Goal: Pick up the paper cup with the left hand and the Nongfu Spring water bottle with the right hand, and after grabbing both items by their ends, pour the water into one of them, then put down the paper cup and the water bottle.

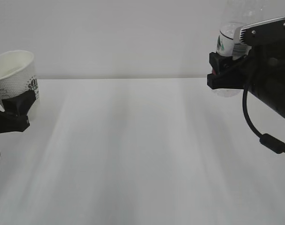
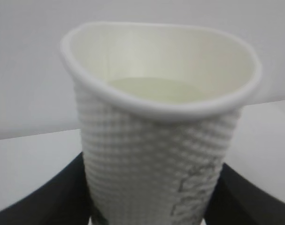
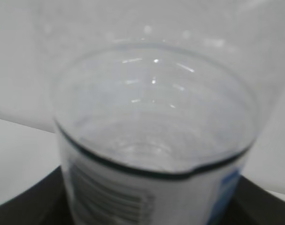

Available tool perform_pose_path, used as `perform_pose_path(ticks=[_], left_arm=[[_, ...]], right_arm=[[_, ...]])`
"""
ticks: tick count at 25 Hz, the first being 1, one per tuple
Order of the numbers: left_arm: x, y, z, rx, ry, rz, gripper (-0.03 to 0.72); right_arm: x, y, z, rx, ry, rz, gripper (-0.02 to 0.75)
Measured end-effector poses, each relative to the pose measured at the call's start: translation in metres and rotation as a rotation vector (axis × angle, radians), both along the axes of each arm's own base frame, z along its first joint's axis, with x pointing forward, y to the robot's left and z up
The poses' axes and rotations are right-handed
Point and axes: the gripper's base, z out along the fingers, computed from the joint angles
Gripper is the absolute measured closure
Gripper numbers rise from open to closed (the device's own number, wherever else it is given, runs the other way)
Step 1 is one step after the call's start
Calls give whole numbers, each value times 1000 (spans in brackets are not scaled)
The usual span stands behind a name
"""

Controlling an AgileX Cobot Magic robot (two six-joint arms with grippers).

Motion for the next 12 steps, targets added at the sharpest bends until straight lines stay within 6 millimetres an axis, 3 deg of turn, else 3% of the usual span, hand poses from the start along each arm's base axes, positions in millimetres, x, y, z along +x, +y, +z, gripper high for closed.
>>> perform_pose_path(ticks=[12], left_arm=[[0, 2, 0, -8, 2, 21, 220]], right_arm=[[0, 0, 0, 0, 0, 0, 262]])
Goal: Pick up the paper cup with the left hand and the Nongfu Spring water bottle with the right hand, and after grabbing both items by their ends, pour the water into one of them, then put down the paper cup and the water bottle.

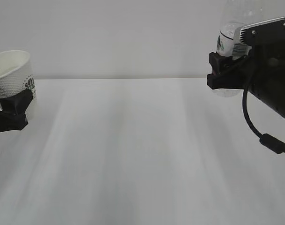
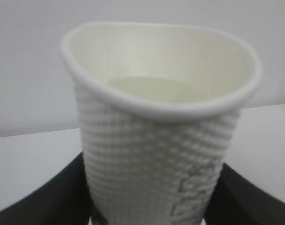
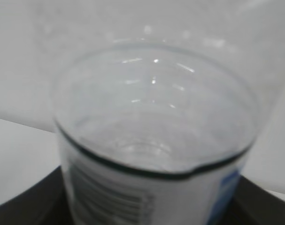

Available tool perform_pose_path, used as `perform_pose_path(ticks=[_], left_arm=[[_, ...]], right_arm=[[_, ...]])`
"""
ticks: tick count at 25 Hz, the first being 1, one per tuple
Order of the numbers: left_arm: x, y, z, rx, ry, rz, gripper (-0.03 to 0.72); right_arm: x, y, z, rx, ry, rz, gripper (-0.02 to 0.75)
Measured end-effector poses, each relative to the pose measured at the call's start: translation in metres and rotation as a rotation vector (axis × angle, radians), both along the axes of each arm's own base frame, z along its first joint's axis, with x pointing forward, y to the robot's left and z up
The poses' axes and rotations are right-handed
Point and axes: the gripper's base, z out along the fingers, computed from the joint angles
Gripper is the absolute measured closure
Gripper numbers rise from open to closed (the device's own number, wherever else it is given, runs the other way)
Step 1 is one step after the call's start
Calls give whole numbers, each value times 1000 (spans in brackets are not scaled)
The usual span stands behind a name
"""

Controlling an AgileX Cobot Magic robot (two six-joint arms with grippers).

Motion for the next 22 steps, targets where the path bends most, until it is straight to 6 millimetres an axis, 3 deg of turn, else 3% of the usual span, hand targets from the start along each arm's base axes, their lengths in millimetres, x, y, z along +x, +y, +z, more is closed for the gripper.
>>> perform_pose_path(ticks=[7, 22], left_arm=[[1, 2, -1, -9, 3, 26, 220], [29, -2, -11, -10, 18, 38, 220]], right_arm=[[0, 0, 0, 0, 2, 0, 262], [0, 0, 0, -1, 3, 1, 262]])
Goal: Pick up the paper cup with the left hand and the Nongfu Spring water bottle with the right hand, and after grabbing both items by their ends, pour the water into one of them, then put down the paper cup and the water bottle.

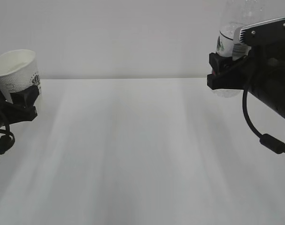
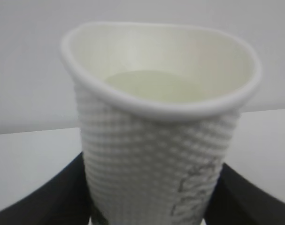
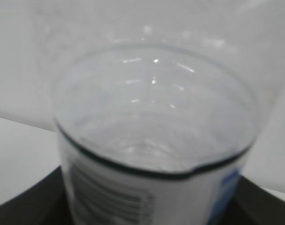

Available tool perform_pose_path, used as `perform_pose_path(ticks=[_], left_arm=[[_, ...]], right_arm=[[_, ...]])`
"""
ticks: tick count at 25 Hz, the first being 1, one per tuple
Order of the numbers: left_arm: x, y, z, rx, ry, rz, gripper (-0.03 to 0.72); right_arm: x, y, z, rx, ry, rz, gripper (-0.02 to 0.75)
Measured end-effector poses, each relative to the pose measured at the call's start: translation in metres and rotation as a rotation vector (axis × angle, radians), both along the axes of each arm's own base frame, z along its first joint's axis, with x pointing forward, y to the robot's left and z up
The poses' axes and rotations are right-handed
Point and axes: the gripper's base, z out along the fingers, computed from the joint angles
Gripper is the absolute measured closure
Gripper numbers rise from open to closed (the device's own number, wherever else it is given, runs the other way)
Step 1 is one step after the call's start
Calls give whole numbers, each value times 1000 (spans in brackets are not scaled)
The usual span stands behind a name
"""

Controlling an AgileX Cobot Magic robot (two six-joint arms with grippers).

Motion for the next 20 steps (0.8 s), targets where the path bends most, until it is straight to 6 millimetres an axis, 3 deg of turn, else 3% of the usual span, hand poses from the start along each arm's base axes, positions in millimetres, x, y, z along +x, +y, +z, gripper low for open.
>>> perform_pose_path(ticks=[20], left_arm=[[42, 21, -13, -1, -5, 91, 220]], right_arm=[[0, 0, 1, 2, -13, -3, 262]])
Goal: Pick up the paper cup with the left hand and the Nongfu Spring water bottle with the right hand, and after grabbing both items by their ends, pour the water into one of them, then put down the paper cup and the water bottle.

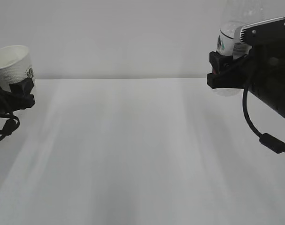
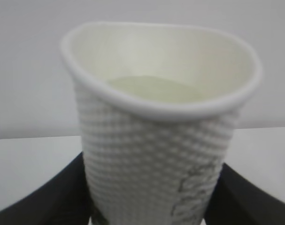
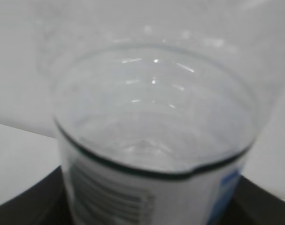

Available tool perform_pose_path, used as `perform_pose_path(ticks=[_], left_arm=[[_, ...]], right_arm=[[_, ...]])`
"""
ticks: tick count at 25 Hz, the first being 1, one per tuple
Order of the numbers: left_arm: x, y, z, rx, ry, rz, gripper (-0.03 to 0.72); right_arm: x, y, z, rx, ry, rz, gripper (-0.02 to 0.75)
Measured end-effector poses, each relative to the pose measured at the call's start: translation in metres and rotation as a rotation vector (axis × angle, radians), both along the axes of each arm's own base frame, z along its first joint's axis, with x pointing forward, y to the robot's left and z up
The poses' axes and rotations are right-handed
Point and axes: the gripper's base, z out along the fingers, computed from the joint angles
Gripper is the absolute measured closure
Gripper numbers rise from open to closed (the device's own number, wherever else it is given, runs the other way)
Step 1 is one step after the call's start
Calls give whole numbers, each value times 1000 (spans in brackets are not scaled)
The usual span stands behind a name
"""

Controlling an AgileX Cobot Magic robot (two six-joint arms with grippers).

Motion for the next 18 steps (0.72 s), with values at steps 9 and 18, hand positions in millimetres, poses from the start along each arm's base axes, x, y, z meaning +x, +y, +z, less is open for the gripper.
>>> perform_pose_path(ticks=[9, 18], left_arm=[[28, -2, -19, 1, 11, 2, 221], [45, -4, -41, 5, 41, 2, 221]], right_arm=[[0, 0, 2, 4, -25, -4, 262], [0, 0, 2, 4, -25, -4, 262]])
